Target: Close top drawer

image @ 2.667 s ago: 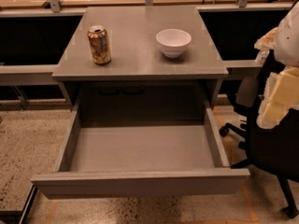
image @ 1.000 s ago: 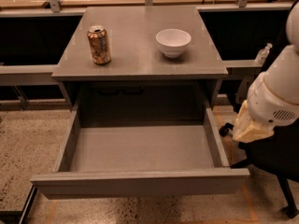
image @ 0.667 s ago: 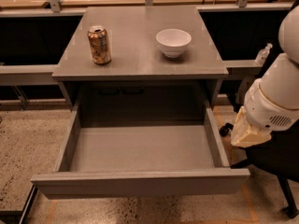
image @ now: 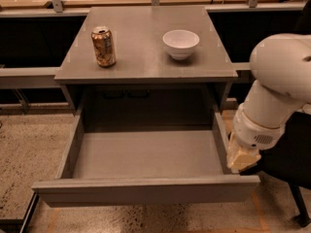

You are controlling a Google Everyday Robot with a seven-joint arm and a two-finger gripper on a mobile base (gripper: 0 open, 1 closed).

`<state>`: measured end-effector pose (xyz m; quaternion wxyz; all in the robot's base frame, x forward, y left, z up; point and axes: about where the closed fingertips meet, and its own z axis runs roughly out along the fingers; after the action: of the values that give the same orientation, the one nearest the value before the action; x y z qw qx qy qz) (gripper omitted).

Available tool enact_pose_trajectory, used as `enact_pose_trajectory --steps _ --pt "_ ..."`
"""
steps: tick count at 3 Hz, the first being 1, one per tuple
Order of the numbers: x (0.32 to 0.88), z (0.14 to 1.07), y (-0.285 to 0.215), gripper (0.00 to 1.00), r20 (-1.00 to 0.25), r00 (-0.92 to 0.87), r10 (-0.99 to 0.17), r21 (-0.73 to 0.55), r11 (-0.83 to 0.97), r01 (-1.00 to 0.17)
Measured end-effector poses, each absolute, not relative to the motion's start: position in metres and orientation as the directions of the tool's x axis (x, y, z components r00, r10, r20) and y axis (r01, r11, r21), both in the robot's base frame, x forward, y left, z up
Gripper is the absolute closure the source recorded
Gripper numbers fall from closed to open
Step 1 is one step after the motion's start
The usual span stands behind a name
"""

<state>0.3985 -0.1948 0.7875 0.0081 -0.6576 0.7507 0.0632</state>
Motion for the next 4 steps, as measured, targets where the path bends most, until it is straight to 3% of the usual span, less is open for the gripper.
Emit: enact_pose_trajectory --steps 3,4 --pt "0.348 0.686 -0.195 1.00 -0.009 -0.156 -0.988 0.367 0.142 -0.919" --pt "0.349 0.666 -0.197 1.00 0.006 -0.157 -0.988 0.393 0.147 -0.908"
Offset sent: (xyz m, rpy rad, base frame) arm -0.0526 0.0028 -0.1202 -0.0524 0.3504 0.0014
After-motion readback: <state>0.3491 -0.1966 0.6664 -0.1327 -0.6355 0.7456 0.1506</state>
